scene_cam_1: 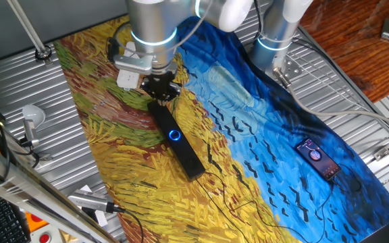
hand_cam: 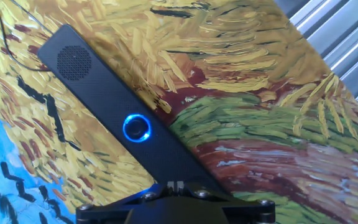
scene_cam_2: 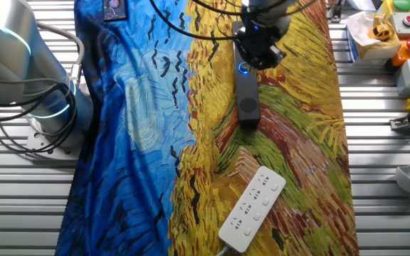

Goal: Turn the knob to increase the volume of the speaker

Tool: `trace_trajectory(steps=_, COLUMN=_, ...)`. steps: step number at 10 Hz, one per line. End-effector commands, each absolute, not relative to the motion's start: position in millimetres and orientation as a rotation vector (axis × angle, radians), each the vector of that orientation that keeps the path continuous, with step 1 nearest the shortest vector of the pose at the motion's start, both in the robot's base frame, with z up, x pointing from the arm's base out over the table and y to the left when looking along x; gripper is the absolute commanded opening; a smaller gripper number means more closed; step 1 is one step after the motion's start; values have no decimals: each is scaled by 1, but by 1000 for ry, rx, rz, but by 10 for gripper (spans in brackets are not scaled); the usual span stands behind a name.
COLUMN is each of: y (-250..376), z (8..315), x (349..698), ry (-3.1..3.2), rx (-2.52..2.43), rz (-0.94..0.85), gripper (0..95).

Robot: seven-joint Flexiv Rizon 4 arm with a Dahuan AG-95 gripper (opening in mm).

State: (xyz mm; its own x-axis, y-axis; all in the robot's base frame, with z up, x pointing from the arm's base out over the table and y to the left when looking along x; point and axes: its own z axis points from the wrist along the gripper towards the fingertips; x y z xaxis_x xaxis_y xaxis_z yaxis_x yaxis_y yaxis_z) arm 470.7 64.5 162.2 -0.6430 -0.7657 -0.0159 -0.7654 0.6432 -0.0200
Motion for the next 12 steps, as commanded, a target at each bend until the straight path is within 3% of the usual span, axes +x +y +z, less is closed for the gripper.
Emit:
trace_trajectory(steps=1, y=65, z=162, x=471, ry=2648, rx=-1574, rz=35, gripper=0)
trace_trajectory(steps=12, y=137, z=146, x=455, ry=2615, rx=-1644, rz=-24, gripper=0)
